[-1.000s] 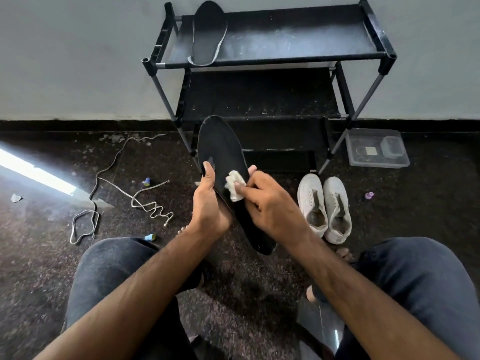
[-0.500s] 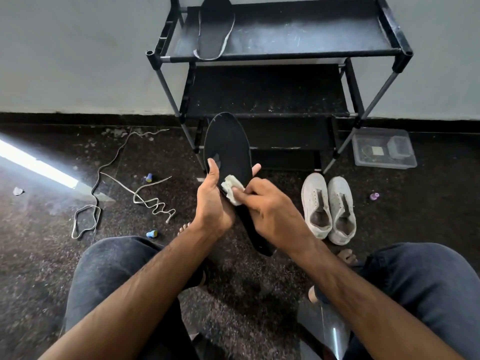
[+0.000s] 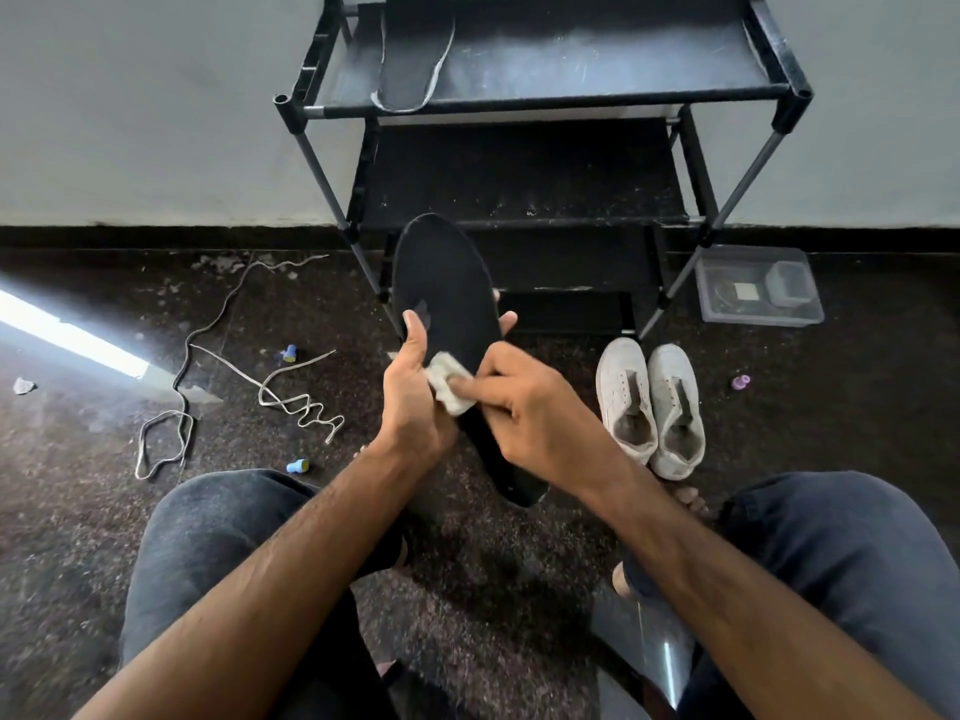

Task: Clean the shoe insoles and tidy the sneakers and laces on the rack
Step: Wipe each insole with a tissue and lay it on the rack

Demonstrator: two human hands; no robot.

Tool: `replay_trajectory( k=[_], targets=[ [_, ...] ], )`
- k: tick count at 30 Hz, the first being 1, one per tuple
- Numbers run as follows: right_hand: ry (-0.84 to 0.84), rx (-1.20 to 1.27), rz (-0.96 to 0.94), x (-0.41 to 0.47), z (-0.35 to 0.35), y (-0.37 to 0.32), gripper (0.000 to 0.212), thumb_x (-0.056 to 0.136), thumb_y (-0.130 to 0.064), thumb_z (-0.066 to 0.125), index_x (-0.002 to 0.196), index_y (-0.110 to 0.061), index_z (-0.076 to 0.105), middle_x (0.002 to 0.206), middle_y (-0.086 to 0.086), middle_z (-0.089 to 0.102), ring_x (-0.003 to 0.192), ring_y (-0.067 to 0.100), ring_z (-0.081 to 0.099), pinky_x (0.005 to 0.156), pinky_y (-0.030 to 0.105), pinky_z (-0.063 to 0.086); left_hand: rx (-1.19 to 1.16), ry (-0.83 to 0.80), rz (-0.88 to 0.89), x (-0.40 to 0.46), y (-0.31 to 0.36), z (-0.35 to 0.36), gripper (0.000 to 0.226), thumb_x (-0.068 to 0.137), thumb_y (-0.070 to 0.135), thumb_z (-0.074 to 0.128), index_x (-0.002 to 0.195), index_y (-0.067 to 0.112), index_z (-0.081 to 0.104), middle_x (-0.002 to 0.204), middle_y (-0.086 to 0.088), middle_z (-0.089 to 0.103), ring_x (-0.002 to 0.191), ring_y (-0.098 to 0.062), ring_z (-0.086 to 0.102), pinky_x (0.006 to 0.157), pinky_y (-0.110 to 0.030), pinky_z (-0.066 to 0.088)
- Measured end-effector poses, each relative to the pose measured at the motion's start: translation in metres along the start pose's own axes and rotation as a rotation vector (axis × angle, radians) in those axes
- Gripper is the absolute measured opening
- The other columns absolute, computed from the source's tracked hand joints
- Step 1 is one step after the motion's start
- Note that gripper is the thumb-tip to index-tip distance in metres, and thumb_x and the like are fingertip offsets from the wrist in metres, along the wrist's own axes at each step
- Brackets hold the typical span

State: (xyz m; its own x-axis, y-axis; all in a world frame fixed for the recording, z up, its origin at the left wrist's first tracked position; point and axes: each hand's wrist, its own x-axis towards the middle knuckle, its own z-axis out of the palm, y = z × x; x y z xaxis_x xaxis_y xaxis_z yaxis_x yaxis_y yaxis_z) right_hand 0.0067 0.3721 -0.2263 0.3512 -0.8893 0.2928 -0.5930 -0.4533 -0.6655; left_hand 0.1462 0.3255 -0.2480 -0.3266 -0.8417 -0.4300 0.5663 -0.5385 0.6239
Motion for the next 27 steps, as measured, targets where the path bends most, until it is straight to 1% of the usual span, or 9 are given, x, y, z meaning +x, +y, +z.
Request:
replay_trajectory(
  k=[2,4,8,10,14,19,23,25,27],
  targets=[
    [-0.194,0.115,0.022,-0.002,-0.006,0.001,0.027,0.091,0.002,0.067,0.114,-0.007,0.076,0.095,0.002,0.060,0.085,0.015,0.062,0.079,0.036,0.054,-0.019,0.007,0.024,0.002,-0.001,-0.006,0.078,0.103,0.066,0.023,0.148,0.007,0.050,0.150,-0.018,0.054,0.139,-0.034,0.049,0.119,-0.048,0.037],
    [-0.229,0.278,0.119,-0.002,-0.019,0.003,0.025,0.086,0.003,0.073,0.108,-0.008,0.078,0.094,0.000,0.066,0.088,0.011,0.065,0.082,0.030,0.055,-0.045,0.007,0.042,0.003,-0.001,-0.004,0.076,0.105,0.062,0.022,0.151,0.006,0.044,0.153,-0.016,0.050,0.141,-0.034,0.048,0.114,-0.050,0.042],
    [0.128,0.374,0.356,-0.001,-0.035,0.023,0.022,0.087,-0.004,0.076,0.101,-0.021,0.077,0.092,-0.013,0.069,0.089,0.005,0.067,0.083,0.022,0.050,-0.012,-0.011,0.045,0.001,0.002,0.008,0.074,0.106,0.059,0.024,0.150,0.002,0.045,0.149,-0.023,0.052,0.131,-0.039,0.058,0.094,-0.049,0.056],
    [0.146,0.367,0.462,-0.002,-0.030,0.028,0.021,0.089,-0.009,0.075,0.102,-0.025,0.077,0.097,-0.011,0.072,0.091,0.006,0.069,0.087,0.028,0.053,0.015,0.001,0.025,-0.001,0.004,0.011,0.063,0.108,0.049,0.030,0.145,0.002,0.050,0.140,-0.021,0.061,0.121,-0.036,0.066,0.087,-0.045,0.059],
    [0.134,0.473,0.579,-0.002,-0.013,0.030,0.018,0.091,-0.011,0.072,0.104,-0.021,0.080,0.098,-0.008,0.077,0.095,0.010,0.072,0.096,0.043,0.057,0.054,0.018,0.022,0.002,0.004,0.005,0.055,0.102,0.036,0.044,0.147,0.006,0.051,0.143,-0.018,0.060,0.133,-0.035,0.057,0.101,-0.044,0.054],
    [0.245,0.616,0.689,0.002,-0.012,0.033,0.020,0.092,-0.007,0.070,0.099,-0.023,0.080,0.095,0.000,0.078,0.099,0.023,0.073,0.095,0.055,0.056,0.163,0.026,-0.034,-0.002,-0.007,0.010,0.054,0.099,0.041,0.053,0.139,0.005,0.060,0.140,-0.023,0.061,0.131,-0.037,0.058,0.109,-0.048,0.049],
    [0.319,0.254,0.517,0.002,-0.015,0.026,0.021,0.091,-0.015,0.074,0.111,-0.021,0.078,0.101,-0.010,0.073,0.099,0.007,0.068,0.093,0.034,0.056,0.186,0.044,-0.057,-0.002,-0.011,0.014,0.055,0.106,0.046,0.044,0.139,0.005,0.060,0.136,-0.018,0.066,0.128,-0.030,0.063,0.109,-0.043,0.049],
    [0.317,0.006,0.274,0.001,-0.016,0.018,0.024,0.091,-0.011,0.073,0.115,-0.015,0.077,0.099,-0.005,0.069,0.095,0.010,0.063,0.089,0.027,0.053,0.105,0.026,-0.057,-0.002,-0.011,0.015,0.058,0.107,0.047,0.039,0.137,0.001,0.059,0.133,-0.018,0.067,0.125,-0.026,0.065,0.108,-0.039,0.049],
    [0.216,-0.135,0.083,0.001,-0.008,0.008,0.026,0.095,-0.008,0.068,0.119,-0.009,0.074,0.098,0.002,0.064,0.090,0.016,0.060,0.086,0.030,0.054,0.048,0.016,-0.051,-0.002,-0.013,0.015,0.068,0.107,0.053,0.034,0.142,-0.002,0.053,0.140,-0.022,0.061,0.131,-0.027,0.060,0.115,-0.039,0.043]
  ],
)
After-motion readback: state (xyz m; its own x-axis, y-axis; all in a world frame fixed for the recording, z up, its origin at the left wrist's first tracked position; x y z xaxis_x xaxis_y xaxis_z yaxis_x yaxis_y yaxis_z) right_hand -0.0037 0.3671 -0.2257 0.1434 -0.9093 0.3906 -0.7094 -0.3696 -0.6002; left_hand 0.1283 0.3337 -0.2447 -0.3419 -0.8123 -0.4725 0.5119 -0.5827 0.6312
